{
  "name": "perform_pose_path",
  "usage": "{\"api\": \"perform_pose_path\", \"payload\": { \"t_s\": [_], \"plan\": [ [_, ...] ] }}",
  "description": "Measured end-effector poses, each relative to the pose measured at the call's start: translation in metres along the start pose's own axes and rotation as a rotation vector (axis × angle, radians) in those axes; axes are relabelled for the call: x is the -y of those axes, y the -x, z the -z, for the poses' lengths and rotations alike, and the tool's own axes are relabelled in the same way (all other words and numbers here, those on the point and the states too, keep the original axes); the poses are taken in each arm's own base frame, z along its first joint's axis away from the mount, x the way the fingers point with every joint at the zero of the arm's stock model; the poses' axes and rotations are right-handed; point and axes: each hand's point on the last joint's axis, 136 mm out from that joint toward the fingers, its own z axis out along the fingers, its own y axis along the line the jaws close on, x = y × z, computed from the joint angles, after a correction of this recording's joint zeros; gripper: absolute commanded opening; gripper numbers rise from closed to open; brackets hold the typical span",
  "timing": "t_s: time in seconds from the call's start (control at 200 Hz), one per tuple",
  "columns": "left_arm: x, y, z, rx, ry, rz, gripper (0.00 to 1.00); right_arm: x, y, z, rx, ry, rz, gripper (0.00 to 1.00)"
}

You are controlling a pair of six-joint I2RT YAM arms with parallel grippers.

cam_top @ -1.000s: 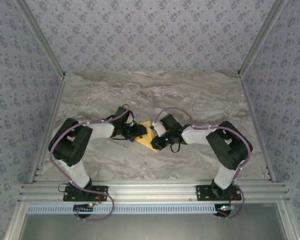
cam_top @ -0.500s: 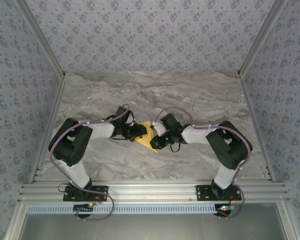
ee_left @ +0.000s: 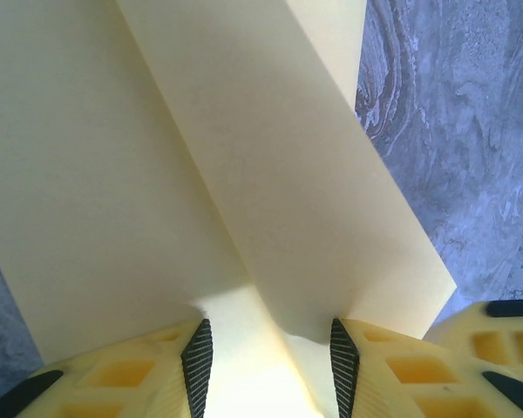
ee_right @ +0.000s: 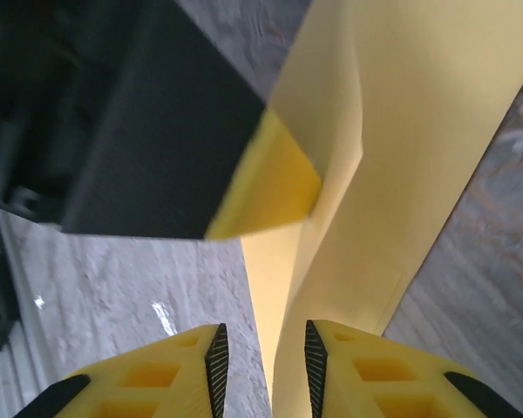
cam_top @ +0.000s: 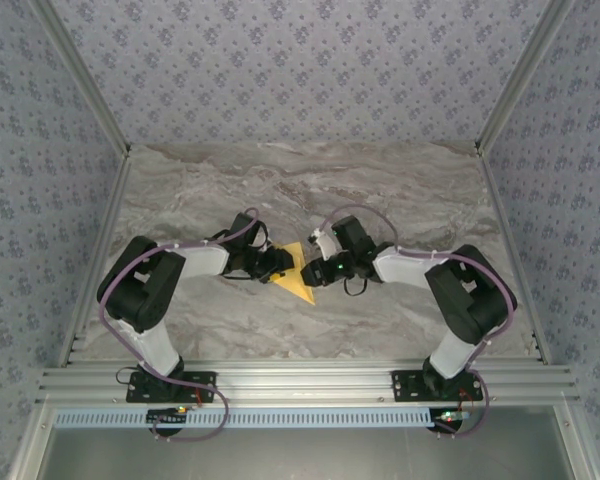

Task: Fold a paper plane with a square sheet of paper (fold left side to right side)
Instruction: Fourth fold the wing at the center of the table.

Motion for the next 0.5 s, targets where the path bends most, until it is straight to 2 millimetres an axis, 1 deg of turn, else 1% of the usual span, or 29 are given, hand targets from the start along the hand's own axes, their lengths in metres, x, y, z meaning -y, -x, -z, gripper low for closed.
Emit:
{"api": "perform_pose_path", "payload": {
  "t_s": [0.09, 0.22, 0.315, 0.5],
  "plan": [
    [0.0, 0.0, 0.0, 0.0, 0.0, 0.0, 0.43, 0.002, 0.013, 0.009, 0.047, 0.023, -0.031, 0.32],
    [0.0, 0.0, 0.0, 0.0, 0.0, 0.0, 0.43, 0.007, 0.02, 0.014, 0.069, 0.034, -0.073, 0.32],
    [0.0, 0.0, 0.0, 0.0, 0.0, 0.0, 0.43, 0.007, 0.019, 0.011, 0.063, 0.049, -0.092, 0.32],
    [0.0, 0.0, 0.0, 0.0, 0.0, 0.0, 0.43, 0.011, 0.013, -0.001, 0.029, 0.068, -0.136, 0.32]
  ]
}}
